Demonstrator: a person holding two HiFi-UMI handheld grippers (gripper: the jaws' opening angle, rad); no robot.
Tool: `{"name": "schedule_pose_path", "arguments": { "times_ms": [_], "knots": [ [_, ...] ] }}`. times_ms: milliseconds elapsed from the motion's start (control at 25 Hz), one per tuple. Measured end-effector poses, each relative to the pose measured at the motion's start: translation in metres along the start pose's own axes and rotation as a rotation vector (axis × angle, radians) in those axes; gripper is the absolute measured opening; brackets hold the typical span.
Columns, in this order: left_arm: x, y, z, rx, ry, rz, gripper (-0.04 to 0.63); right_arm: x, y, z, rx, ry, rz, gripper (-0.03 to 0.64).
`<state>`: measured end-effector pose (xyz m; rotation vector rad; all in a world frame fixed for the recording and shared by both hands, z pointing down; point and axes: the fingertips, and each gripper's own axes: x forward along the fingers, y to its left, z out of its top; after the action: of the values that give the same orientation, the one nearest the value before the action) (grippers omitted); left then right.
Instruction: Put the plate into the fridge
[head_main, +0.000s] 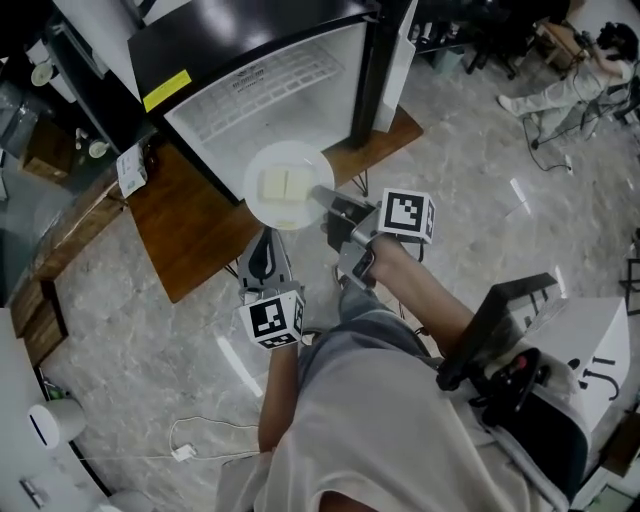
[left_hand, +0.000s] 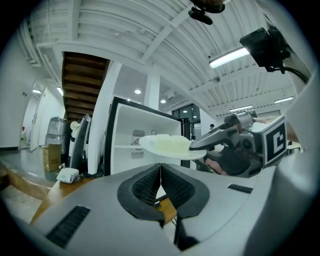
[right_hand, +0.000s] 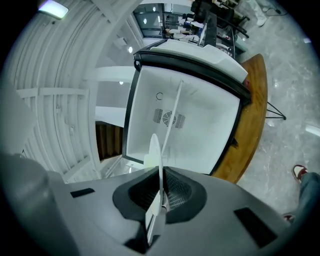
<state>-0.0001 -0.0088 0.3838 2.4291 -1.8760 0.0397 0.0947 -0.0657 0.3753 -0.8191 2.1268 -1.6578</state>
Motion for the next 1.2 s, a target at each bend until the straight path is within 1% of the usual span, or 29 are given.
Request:
{"name": "schedule_pose_path", "arguments": {
  "times_ms": [120,200,320,480,560,720,920,1200],
  "knots": [
    [0.036,-0.008,0.013,0.029,-0.021,0.013,0.018,0.021,-0.001,0.036,0.045,0.002,0.028,0.029],
    [0.056,-0.007,0.019,0.04,-0.035,0.03,0.018,0.037,-0.003,0.057,0.054,0.01,0.038,0.029],
    [0.085,-0.007,0.027,0.051,-0.046,0.045,0.018,0.06,-0.01,0.091,0.044,0.021,0.026,0.029],
    [0.136,-0.01,0.033,0.075,-0.056,0.065,0.018,0.096,-0.026,0.144,0.09,0.03,0.026,0.029],
    [0.158,-0.012,0.036,0.08,-0.065,0.071,0.018,0.109,-0.035,0.163,0.118,0.037,0.028,0.031],
    [0.187,-0.017,0.036,0.083,-0.072,0.076,0.018,0.125,-0.046,0.176,0.185,0.056,0.035,0.029],
    [0.243,-0.025,0.029,0.086,-0.058,0.089,0.018,0.145,-0.063,0.21,0.205,0.098,0.036,0.029],
    [0.253,-0.02,0.027,0.1,-0.063,0.11,0.018,0.154,-0.06,0.205,0.194,0.136,0.041,0.031]
  ]
}}
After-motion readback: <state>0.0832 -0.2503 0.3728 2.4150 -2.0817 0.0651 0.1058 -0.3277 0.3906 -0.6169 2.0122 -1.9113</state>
